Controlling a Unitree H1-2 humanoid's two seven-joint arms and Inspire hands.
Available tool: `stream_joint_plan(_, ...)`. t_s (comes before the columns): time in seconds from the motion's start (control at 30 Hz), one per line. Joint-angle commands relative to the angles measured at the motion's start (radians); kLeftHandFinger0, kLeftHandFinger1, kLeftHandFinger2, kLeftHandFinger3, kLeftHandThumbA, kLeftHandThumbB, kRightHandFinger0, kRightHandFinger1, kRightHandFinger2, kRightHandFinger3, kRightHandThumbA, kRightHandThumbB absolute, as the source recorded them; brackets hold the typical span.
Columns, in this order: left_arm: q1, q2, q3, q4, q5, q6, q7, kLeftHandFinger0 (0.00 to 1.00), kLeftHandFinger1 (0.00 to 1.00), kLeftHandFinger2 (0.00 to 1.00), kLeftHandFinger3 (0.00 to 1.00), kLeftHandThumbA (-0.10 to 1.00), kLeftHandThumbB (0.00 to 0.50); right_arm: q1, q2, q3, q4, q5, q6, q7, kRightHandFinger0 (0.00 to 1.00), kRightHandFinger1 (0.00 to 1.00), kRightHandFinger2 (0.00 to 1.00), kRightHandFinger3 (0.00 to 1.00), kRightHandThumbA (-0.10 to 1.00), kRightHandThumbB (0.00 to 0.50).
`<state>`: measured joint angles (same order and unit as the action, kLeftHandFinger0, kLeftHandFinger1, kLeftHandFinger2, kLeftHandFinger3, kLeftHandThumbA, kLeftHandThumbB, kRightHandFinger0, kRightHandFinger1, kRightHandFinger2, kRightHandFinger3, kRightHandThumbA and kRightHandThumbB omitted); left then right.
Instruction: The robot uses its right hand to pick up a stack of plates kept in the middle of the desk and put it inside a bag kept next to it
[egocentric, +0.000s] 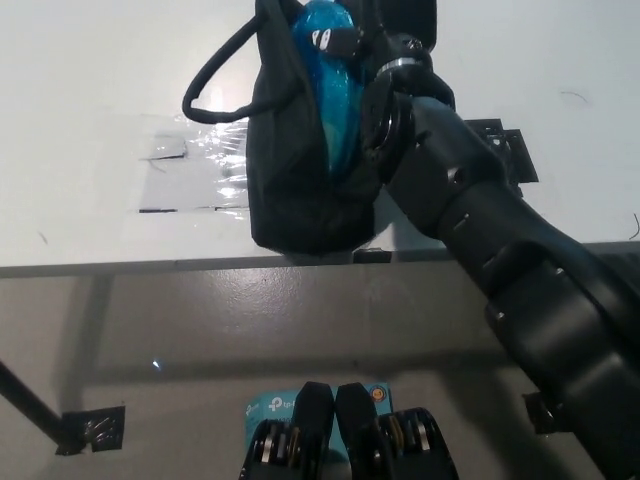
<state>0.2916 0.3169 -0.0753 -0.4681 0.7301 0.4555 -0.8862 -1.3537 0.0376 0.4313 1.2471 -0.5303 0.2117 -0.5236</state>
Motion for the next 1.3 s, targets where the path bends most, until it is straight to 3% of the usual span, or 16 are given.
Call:
stream_joint_plan(0.0,0.013,0.022,-0.012,-0.035,0.016,0.014,0.001,0.79,0.83,0.85,0.88,-0.1,0.002,-0.07,-0.001,-0.03,-0.015,-0.001,-0.08,-0.148,1.0,1.0,1.0,1.0,1.0,0.261)
stream_joint_plan(0.17,0.002,0.013,-0.012,-0.027,0.035,0.014,-0.022,0.81,0.83,0.85,0.91,-0.1,0.0,-0.088,0.019,-0.101,-0.019,0.04,-0.13,-0.204,1.0,1.0,1.0,1.0,1.0,0.196)
stream_joint_plan(0.37,0.003,0.029,-0.022,-0.02,0.029,0.014,-0.004,0.82,0.85,0.86,0.91,-0.1,0.001,-0.129,-0.014,-0.087,-0.058,0.004,-0.102,-0.168,1.0,1.0,1.0,1.0,1.0,0.205)
stream_joint_plan(0.6,-0.001,0.039,-0.008,-0.002,-0.019,0.014,0.015,0.83,0.85,0.86,0.92,-0.1,0.0,-0.076,-0.231,-0.089,-0.462,-0.006,-0.06,0.098,1.0,1.0,1.0,1.0,1.0,0.235)
stream_joint_plan(0.7,0.001,0.061,-0.022,0.002,-0.011,0.014,0.021,0.84,0.86,0.86,0.93,-0.1,0.002,0.033,-0.311,-0.13,-0.749,0.052,0.011,0.236,1.0,1.0,1.0,1.0,1.0,0.255)
stream_joint_plan(0.77,0.002,0.048,-0.01,0.001,-0.017,0.014,0.018,0.82,0.84,0.85,0.93,-0.1,0.0,0.187,-0.42,-0.151,-1.081,0.1,0.143,0.391,1.0,1.0,1.0,1.0,1.0,0.252)
stream_joint_plan(0.87,-0.001,0.052,-0.001,0.005,-0.017,0.014,0.027,0.8,0.83,0.85,0.92,-0.1,0.0,0.325,-0.497,-0.196,-1.328,0.189,0.249,0.505,1.0,1.0,1.0,1.0,0.92,0.229)
stream_joint_plan(0.9,-0.004,0.053,0.001,0.005,-0.011,0.014,0.025,0.8,0.83,0.85,0.92,-0.1,0.0,0.386,-0.512,-0.241,-1.402,0.218,0.258,0.546,1.0,1.0,1.0,1.0,0.91,0.243)
stream_joint_plan(0.97,-0.006,0.036,0.023,0.004,-0.008,0.014,0.012,0.82,0.85,0.86,0.94,-0.1,0.0,0.561,-0.525,-0.352,-1.558,0.401,0.258,0.531,1.0,1.0,1.0,1.0,0.76,0.237)
stream_joint_plan(1.0,-0.014,0.034,0.029,0.003,-0.01,0.014,0.009,0.82,0.85,0.86,0.93,-0.1,0.0,0.656,-0.553,-0.367,-1.629,0.448,0.258,0.51,1.0,1.0,1.0,1.0,0.71,0.195)
stream_joint_plan(1.13,-0.022,0.045,0.026,0.01,-0.024,0.014,0.02,0.8,0.84,0.86,0.89,-0.1,0.0,0.882,-0.553,-0.41,-1.735,0.505,0.258,0.462,1.0,1.0,1.0,1.0,0.66,0.178)
stream_joint_plan(1.2,-0.012,0.027,0.047,0.013,-0.031,0.014,0.029,0.8,0.84,0.86,0.9,-0.1,0.0,1.087,-0.511,-0.431,-1.759,0.521,0.201,0.41,1.0,1.0,1.0,1.0,0.62,0.159)
stream_joint_plan(1.27,-0.01,0.021,0.047,0.017,-0.022,0.014,0.031,0.79,0.84,0.86,0.9,-0.1,0.002,1.165,-0.493,-0.434,-1.759,0.537,0.167,0.396,1.0,1.0,1.0,1.0,0.6,0.141)
